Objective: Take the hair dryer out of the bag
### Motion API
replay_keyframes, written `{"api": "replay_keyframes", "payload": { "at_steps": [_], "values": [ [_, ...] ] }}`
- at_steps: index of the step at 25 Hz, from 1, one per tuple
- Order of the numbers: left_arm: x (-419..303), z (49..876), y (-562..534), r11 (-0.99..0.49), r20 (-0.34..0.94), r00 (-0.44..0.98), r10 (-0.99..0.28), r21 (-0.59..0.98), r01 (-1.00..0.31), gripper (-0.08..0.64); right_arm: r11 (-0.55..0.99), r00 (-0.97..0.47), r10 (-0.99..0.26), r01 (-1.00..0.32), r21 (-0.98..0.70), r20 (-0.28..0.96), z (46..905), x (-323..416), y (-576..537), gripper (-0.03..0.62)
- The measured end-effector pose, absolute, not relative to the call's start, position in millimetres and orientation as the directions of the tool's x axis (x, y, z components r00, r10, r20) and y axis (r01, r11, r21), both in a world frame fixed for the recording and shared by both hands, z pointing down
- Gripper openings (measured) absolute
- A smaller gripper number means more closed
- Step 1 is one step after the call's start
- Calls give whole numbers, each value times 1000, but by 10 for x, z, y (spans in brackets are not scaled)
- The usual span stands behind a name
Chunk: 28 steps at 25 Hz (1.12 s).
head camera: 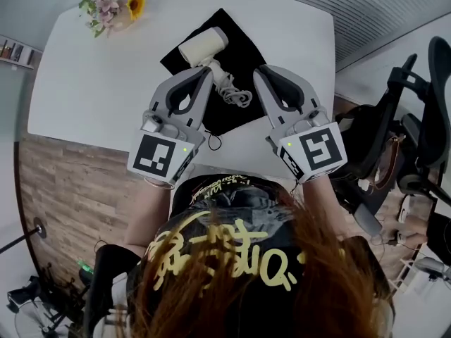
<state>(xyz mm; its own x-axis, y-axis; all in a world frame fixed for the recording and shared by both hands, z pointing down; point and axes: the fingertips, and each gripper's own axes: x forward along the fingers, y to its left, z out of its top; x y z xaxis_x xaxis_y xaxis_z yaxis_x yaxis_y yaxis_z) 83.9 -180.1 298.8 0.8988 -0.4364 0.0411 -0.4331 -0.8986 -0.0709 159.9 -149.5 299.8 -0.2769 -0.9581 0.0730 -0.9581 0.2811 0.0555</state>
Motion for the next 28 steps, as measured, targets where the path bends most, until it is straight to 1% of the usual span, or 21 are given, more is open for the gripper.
{"api": "replay_keyframes", "payload": {
  "at_steps": [4, 9, 21, 28],
  "values": [
    [809, 2975, -1771, -899, 39, 900, -435, -70, -432, -6, 272, -269, -961, -961, 46, 61, 2969, 1587, -1485, 21],
    [779, 2979, -1777, -899, 40, 898, -437, -60, -435, -6, 282, -278, -958, -956, 75, 63, 2973, 1533, -1485, 3],
    [714, 3005, -1829, -901, 48, 900, -434, -57, -431, -6, 268, -262, -963, -957, 110, 69, 2970, 1457, -1539, 2],
    [708, 2992, -1860, -903, 49, 902, -429, -55, -426, -6, 261, -254, -964, -960, 96, 80, 2983, 1461, -1570, 2]
  ]
}}
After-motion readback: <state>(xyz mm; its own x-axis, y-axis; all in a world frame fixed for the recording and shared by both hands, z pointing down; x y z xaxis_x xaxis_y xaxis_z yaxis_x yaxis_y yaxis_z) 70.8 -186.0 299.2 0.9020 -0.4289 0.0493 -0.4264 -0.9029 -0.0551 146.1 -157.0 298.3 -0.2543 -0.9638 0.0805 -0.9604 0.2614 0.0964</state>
